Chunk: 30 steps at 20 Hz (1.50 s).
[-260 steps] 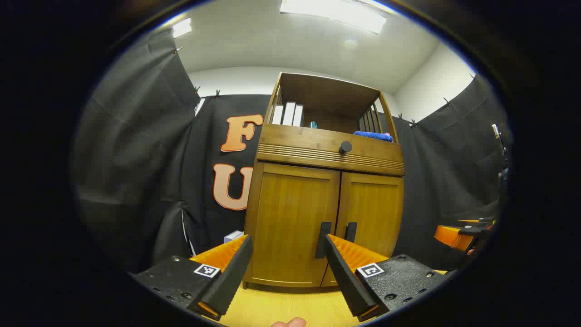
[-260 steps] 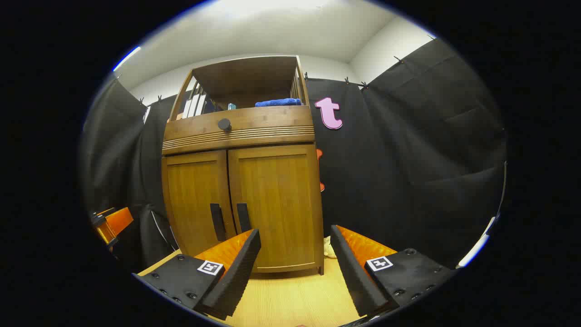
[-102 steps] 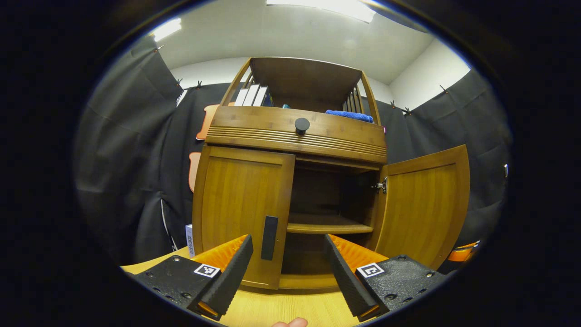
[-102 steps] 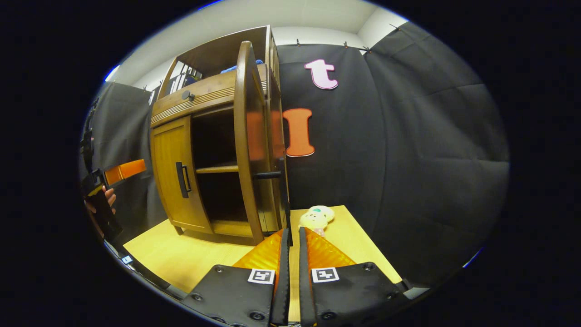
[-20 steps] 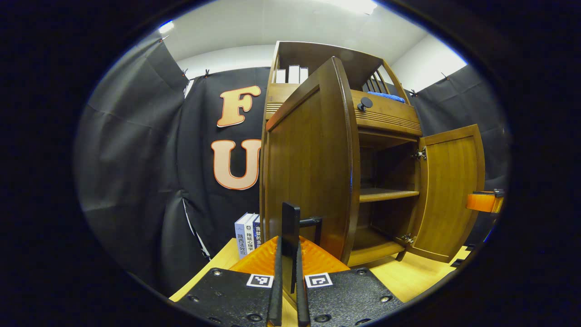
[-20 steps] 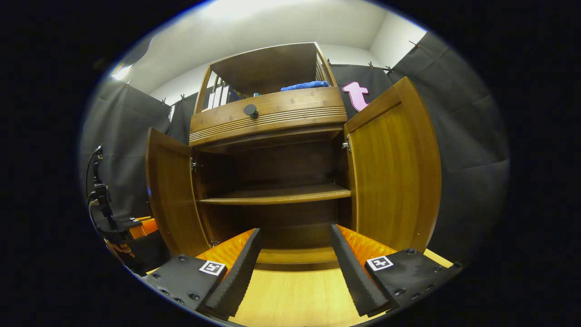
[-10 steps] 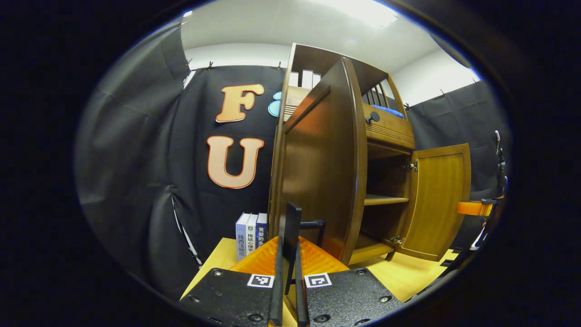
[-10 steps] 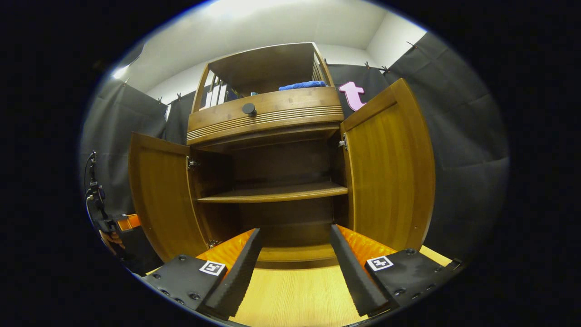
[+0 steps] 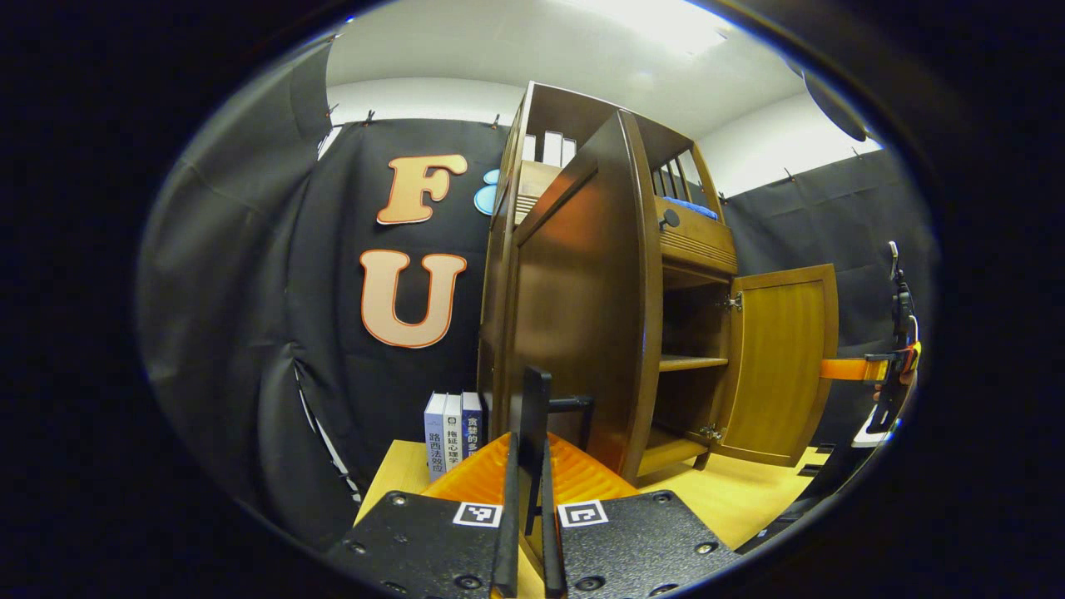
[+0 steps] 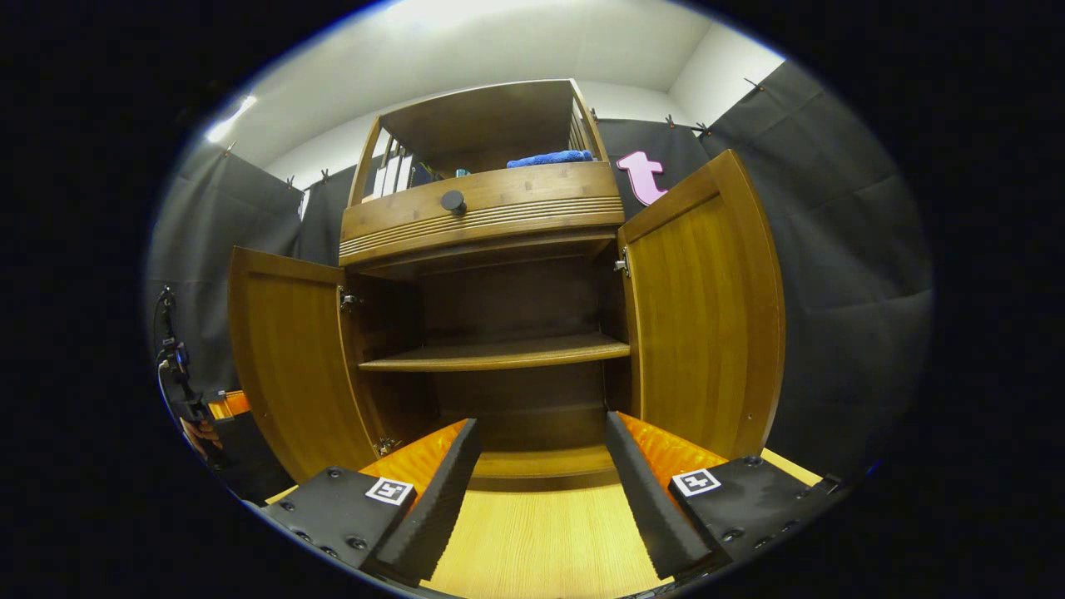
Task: Open the right door of the double-door shoe cabinet with the right hand, and open the left door with the left hand.
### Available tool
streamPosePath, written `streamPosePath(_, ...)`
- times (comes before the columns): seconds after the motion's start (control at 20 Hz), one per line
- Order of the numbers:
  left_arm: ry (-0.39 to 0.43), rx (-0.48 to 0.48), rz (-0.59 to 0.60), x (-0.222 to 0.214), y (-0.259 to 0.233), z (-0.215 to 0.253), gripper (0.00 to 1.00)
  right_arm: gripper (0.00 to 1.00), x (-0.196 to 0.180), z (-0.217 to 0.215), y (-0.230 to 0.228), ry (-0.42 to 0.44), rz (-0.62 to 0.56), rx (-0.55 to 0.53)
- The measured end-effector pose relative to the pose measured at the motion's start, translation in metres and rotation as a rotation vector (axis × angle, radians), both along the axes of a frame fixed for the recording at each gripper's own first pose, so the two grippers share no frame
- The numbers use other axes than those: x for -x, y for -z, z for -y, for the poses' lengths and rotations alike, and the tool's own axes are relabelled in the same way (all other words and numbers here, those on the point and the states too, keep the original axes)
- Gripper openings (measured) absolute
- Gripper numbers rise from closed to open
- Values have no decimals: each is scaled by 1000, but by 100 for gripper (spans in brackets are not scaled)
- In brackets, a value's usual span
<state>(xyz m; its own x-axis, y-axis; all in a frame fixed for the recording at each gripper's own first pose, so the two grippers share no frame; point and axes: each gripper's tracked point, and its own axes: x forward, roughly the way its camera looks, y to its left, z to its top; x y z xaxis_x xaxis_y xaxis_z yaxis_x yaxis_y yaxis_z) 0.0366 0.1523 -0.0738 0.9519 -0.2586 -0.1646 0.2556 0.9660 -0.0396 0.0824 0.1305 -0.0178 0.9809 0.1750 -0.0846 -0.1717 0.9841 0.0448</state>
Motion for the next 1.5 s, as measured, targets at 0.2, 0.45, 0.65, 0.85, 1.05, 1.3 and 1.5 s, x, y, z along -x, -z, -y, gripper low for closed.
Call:
streamPosePath(0.2,-42,-24,-3,26,-9,-5,9,98,-4,4,1,7,1,-7)
streamPosePath(0.45,-88,-64,34,48,-36,8,6,98,-15,4,8,-1,-21,-19)
streamPosePath(0.65,-116,-72,37,44,-50,34,5,89,-24,5,5,-7,-11,-18)
streamPosePath(0.85,-59,25,62,35,-67,97,5,89,-28,6,2,-13,-6,-20)
streamPosePath(1.05,-30,9,78,13,-70,144,5,98,-27,10,1,-14,-3,-15)
streamPosePath(1.3,-112,-63,43,-7,-48,175,5,98,-23,11,0,-12,12,-1)
streamPosePath(1.5,-133,-73,70,-10,-47,200,5,98,-18,9,3,-29,4,2)
